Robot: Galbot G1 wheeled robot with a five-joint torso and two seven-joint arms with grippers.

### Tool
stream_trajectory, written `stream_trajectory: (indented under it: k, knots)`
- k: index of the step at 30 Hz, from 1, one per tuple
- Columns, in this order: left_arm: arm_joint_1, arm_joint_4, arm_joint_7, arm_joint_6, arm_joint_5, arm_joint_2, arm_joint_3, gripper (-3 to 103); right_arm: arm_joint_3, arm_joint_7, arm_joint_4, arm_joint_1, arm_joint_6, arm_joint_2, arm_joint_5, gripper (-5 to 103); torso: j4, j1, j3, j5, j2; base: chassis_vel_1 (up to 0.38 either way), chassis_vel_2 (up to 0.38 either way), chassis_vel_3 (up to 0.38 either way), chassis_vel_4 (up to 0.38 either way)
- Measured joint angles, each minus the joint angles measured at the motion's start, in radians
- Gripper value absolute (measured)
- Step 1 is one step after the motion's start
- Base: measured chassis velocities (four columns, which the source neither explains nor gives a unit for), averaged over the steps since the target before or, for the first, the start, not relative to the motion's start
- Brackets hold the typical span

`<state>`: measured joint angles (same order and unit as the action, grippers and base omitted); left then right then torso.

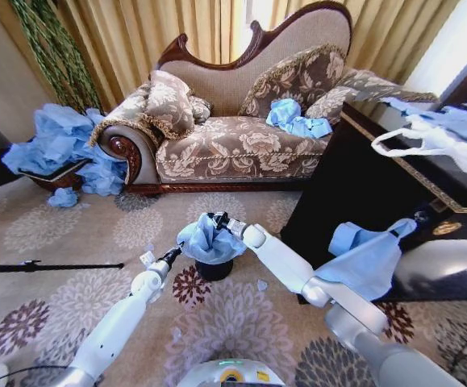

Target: Place a garbage bag over the trash bin.

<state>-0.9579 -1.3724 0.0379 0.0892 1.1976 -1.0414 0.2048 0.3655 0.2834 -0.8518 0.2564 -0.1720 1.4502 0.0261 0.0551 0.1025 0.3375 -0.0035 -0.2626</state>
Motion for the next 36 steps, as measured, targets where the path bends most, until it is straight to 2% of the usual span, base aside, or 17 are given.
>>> stream_trajectory:
  k: [3,6,10,17,24,30,32,33,34,36]
  knots:
    - [0.001,0.009,0.000,-0.007,-0.020,-0.003,-0.004,0,-0.061,0.024,0.109,-0.010,-0.048,0.046,0.047,0,0.0001,0.000,0.000,0.0000,0.000,0.000,0.000,0.000,0.000]
    - [0.000,0.010,0.000,-0.009,-0.025,-0.005,-0.006,0,-0.092,0.040,0.160,-0.020,-0.065,0.063,0.063,0,-0.0002,0.000,0.000,0.0000,0.000,0.000,0.000,0.000,0.000]
    - [-0.005,0.011,-0.003,-0.009,-0.030,-0.008,-0.007,0,-0.112,0.061,0.194,-0.029,-0.069,0.063,0.066,0,0.0004,0.000,0.000,0.0000,0.000,0.000,0.000,0.000,0.000]
    - [-0.014,0.013,-0.007,-0.010,-0.038,-0.012,-0.012,0,-0.156,0.114,0.269,-0.055,-0.083,0.066,0.062,0,0.0003,0.000,0.000,0.0000,0.000,0.000,0.000,0.000,0.000]
    - [-0.008,0.014,-0.007,-0.010,-0.038,-0.005,-0.015,0,-0.190,0.133,0.324,-0.056,-0.112,0.076,0.049,0,-0.0001,0.000,0.000,0.0001,0.000,0.000,0.000,0.000,0.000]
    - [-0.003,0.007,0.000,-0.009,-0.030,0.003,-0.022,0,-0.200,0.104,0.267,-0.026,-0.110,0.055,0.034,0,-0.0001,0.000,0.000,0.0001,0.000,0.000,0.000,0.000,0.000]
    - [0.002,0.004,0.005,-0.006,-0.022,0.004,-0.026,0,-0.187,0.075,0.179,-0.002,-0.085,0.023,-0.001,-1,0.0002,0.000,0.000,0.0002,0.000,0.000,0.000,0.000,0.000]
    - [0.005,0.003,0.007,-0.005,-0.015,0.004,-0.027,0,-0.187,0.072,0.138,0.006,-0.083,0.007,-0.010,4,0.0002,0.000,0.000,0.0002,0.000,0.000,0.000,0.000,0.000]
    - [0.005,0.003,0.007,-0.005,-0.015,0.004,-0.027,0,-0.187,0.072,0.138,0.006,-0.083,0.007,-0.010,4,0.0002,0.000,0.000,0.0002,0.000,0.000,0.000,0.000,0.000]
    - [0.009,-0.004,0.009,-0.002,-0.006,0.010,-0.031,0,-0.195,0.063,0.066,0.023,-0.086,-0.026,0.012,15,0.0000,0.000,0.000,0.0001,0.000,0.000,0.000,0.000,0.000]
